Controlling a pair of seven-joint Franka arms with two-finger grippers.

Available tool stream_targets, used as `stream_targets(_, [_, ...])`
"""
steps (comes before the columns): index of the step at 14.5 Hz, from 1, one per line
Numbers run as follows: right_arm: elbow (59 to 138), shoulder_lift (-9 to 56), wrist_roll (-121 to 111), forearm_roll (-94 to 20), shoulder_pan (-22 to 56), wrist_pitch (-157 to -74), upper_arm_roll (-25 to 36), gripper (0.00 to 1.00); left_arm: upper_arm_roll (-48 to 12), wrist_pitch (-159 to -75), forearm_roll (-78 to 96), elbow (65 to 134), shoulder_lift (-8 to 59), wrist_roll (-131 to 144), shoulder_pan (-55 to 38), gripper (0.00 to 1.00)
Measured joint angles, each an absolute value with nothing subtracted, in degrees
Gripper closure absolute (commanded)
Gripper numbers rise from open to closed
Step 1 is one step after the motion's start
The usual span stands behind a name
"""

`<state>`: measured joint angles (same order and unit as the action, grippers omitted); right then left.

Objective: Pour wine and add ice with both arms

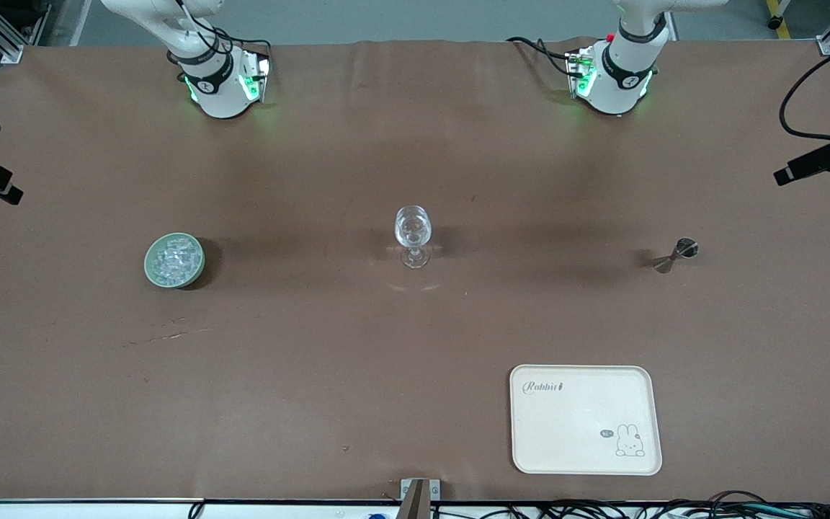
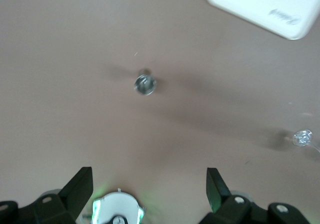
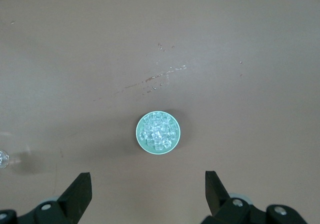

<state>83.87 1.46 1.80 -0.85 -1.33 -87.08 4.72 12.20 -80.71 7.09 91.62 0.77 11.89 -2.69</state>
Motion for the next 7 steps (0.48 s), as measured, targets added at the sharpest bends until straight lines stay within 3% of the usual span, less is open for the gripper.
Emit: stream_targets(7, [83.8,1.5,1.8,-0.8,-1.3,-87.1,4.7,0.00,25.4,-74.8,23.6,92.3,11.7,23.0,-2.6,0.00])
